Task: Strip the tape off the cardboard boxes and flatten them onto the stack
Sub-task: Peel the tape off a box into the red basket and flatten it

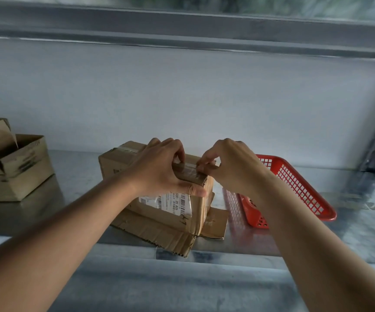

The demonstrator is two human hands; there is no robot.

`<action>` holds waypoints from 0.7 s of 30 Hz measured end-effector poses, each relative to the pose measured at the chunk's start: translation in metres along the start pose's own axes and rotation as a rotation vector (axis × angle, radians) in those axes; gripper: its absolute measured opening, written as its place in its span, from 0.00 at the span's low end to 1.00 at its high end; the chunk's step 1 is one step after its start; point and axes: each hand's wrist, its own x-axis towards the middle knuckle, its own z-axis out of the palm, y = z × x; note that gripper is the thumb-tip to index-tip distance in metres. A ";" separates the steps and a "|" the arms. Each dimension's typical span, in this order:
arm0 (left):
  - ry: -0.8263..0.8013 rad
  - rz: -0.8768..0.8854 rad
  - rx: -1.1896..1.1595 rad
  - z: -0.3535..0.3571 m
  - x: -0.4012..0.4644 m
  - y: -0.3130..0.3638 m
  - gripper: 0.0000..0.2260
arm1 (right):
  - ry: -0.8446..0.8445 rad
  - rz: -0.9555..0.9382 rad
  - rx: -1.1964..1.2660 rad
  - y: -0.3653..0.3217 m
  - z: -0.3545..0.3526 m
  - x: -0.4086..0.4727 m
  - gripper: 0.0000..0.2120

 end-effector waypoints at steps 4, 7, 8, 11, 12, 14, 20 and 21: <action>0.003 0.011 0.009 0.003 0.002 -0.006 0.41 | 0.057 -0.016 -0.050 -0.006 0.006 0.003 0.09; -0.034 -0.004 0.073 0.005 0.003 -0.010 0.42 | 0.055 0.000 -0.102 -0.011 0.009 0.003 0.11; -0.055 -0.017 0.085 0.004 0.004 -0.009 0.41 | 0.055 0.009 -0.117 -0.013 0.009 0.002 0.11; -0.123 -0.054 -0.043 -0.006 0.008 -0.008 0.35 | 0.054 0.011 -0.178 -0.019 0.010 -0.004 0.09; -0.138 -0.052 -0.099 -0.010 0.009 -0.010 0.31 | 0.057 0.005 -0.190 -0.021 0.011 -0.005 0.10; -0.194 -0.072 -0.091 -0.017 0.010 -0.022 0.26 | 0.068 0.001 -0.179 -0.022 0.011 -0.006 0.10; -0.201 -0.210 0.079 -0.020 0.007 -0.060 0.21 | 0.022 0.046 -0.168 -0.027 0.009 -0.009 0.11; -0.194 -0.205 0.076 -0.021 0.007 -0.059 0.22 | 0.004 0.061 -0.173 -0.029 0.007 -0.010 0.10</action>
